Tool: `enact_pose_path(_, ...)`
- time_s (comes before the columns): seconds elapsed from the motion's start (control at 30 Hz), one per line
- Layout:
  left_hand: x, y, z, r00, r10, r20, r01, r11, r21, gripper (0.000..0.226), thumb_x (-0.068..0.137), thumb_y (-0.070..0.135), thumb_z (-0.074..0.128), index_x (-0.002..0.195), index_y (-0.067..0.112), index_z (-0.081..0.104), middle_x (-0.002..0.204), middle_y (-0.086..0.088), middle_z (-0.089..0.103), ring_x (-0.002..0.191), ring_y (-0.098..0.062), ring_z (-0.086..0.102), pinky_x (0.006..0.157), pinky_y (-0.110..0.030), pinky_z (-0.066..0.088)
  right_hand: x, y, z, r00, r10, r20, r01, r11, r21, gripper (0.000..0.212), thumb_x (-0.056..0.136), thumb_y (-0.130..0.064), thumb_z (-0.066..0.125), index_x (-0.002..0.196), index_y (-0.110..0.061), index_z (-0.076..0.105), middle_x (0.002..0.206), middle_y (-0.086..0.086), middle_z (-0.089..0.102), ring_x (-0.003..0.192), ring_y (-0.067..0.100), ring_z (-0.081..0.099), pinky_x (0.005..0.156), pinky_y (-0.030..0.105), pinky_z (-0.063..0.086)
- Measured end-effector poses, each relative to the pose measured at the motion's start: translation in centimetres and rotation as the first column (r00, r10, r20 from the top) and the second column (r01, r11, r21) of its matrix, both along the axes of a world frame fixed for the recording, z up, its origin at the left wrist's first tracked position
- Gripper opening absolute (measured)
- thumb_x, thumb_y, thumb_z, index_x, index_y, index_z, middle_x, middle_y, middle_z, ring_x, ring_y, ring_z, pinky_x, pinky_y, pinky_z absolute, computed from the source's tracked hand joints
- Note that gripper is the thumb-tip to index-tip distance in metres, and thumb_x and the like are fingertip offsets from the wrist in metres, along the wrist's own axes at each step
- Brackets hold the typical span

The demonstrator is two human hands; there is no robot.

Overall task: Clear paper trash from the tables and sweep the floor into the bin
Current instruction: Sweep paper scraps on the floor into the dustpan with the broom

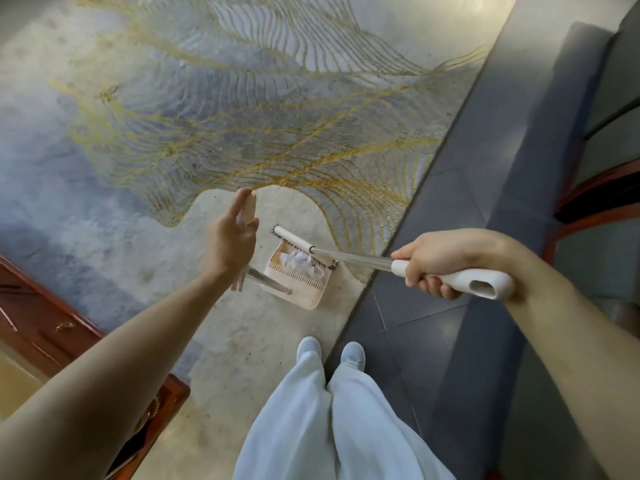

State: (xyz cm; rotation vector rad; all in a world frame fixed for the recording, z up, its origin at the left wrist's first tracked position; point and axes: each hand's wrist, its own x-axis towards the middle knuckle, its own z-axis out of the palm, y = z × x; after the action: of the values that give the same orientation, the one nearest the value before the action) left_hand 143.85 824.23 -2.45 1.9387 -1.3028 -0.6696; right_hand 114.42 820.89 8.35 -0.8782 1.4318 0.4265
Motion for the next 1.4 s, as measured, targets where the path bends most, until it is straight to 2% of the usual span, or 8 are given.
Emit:
enact_pose_path(0.5,0.2,-5.8,3.2,0.996,-0.003,-0.094,-0.004,0.997,-0.073,0.055,0.089,0.007,0.058,0.138,0.028,0.047,0.110,-0.023,0.065,0.089,-0.041,0.066,0.079,-0.049,0.055,0.5,-4.0,4.8,0.991,-0.135,0.007,0.134,0.974,-0.181,0.059,0.092,0.002,0.044,0.143,-0.027,0.037,0.054,0.004,0.045,0.032,0.005,0.037,0.032,0.014,0.033)
enact_pose_path(0.67,-2.0,-10.9,5.2,0.998,0.015,-0.055,-0.025,0.981,-0.193,0.055,0.088,0.007,0.059,0.139,0.024,0.047,0.125,-0.004,0.062,0.102,-0.027,0.064,0.087,-0.024,0.047,-1.0,-7.7,6.4,0.989,-0.145,0.036,0.149,0.951,-0.270,0.059,0.090,0.003,0.048,0.139,-0.029,0.042,0.047,0.003,0.049,0.032,0.006,0.041,0.032,0.016,0.035)
enact_pose_path(0.8,-4.3,-17.0,6.8,0.993,0.003,-0.115,-0.028,0.975,-0.222,0.055,0.089,0.008,0.057,0.140,0.026,0.046,0.132,-0.002,0.058,0.109,-0.031,0.063,0.092,-0.043,0.051,-2.8,-12.7,7.0,0.985,-0.155,0.080,0.173,0.928,-0.330,0.056,0.088,0.003,0.050,0.134,-0.028,0.046,0.039,-0.001,0.050,0.031,0.006,0.043,0.033,0.016,0.035)
enact_pose_path(1.0,-8.9,-28.9,9.7,0.995,0.056,-0.077,-0.077,0.951,-0.299,0.056,0.089,0.010,0.059,0.141,0.026,0.045,0.130,-0.001,0.060,0.100,-0.017,0.066,0.090,-0.034,0.052,-5.3,-22.6,7.7,0.991,-0.054,0.126,0.101,0.908,-0.408,0.047,0.087,0.007,0.046,0.133,-0.002,0.046,0.033,-0.003,0.044,0.029,0.006,0.040,0.033,0.015,0.033)
enact_pose_path(1.13,-12.2,-36.8,12.1,0.995,0.051,-0.081,-0.080,0.910,-0.407,0.056,0.088,0.004,0.058,0.141,0.016,0.046,0.127,0.016,0.049,0.091,0.033,0.045,0.078,0.006,0.035,-7.7,-30.4,8.2,0.990,-0.024,0.138,0.082,0.898,-0.432,0.044,0.087,0.005,0.049,0.131,-0.003,0.048,0.036,-0.002,0.047,0.031,0.007,0.041,0.036,0.016,0.035)
enact_pose_path(1.2,-13.2,-40.7,13.2,0.995,0.057,-0.088,-0.089,0.904,-0.417,0.055,0.088,0.007,0.058,0.141,0.019,0.046,0.129,0.012,0.054,0.095,0.022,0.055,0.080,0.000,0.041,-8.8,-34.4,8.2,0.990,-0.025,0.141,0.087,0.886,-0.455,0.042,0.087,0.003,0.052,0.128,-0.005,0.051,0.045,0.002,0.048,0.033,0.008,0.042,0.038,0.018,0.037)
enact_pose_path(1.3,-14.0,-47.1,14.2,0.990,0.093,-0.106,-0.129,0.904,-0.407,0.055,0.089,0.011,0.058,0.140,0.027,0.046,0.127,0.006,0.062,0.076,-0.021,0.069,0.075,-0.039,0.058,-10.2,-40.7,8.2,0.989,-0.034,0.147,0.100,0.877,-0.470,0.040,0.087,0.002,0.052,0.126,-0.004,0.053,0.049,0.003,0.046,0.033,0.008,0.041,0.038,0.018,0.037)
enact_pose_path(1.4,-13.9,-54.4,14.4,0.990,0.113,-0.085,-0.139,0.894,-0.426,0.054,0.088,0.013,0.058,0.140,0.028,0.047,0.128,0.004,0.062,0.065,-0.023,0.066,0.069,-0.048,0.057,-10.8,-48.1,8.1,0.988,-0.031,0.151,0.099,0.877,-0.471,0.039,0.088,0.002,0.051,0.127,-0.004,0.052,0.051,0.003,0.044,0.032,0.007,0.040,0.036,0.017,0.035)
